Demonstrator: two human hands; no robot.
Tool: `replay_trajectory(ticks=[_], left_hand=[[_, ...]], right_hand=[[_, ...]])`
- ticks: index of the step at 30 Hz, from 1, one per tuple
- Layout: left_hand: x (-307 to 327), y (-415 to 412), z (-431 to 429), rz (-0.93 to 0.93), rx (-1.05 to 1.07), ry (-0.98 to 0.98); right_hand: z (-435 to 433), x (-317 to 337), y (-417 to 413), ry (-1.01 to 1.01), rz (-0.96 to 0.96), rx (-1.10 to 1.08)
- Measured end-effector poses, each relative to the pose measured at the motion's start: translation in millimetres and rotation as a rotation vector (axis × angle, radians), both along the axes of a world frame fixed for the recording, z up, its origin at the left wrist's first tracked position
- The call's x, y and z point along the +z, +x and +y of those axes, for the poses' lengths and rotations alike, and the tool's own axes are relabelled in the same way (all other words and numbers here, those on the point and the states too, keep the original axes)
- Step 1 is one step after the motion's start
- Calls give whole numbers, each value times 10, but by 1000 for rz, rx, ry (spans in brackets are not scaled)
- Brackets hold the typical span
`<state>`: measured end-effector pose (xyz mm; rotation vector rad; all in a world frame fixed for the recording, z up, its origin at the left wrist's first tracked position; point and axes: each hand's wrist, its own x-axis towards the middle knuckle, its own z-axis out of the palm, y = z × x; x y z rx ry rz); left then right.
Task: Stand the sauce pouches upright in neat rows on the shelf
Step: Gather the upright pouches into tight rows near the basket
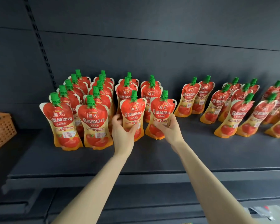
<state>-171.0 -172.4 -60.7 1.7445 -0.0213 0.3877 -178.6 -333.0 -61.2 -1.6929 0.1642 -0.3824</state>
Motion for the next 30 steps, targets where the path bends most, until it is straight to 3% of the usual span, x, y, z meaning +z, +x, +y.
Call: replay_trajectory(ticks=[13, 19, 30], left_hand=[[-263, 233, -68, -53, 34, 23], [-313, 198, -109, -41, 145, 109], [-300, 372, -179, -13, 169, 187]], right_hand=[[44, -234, 217, 59, -32, 16], [7, -332, 226, -31, -30, 33], [10, -328, 386, -120, -31, -17]])
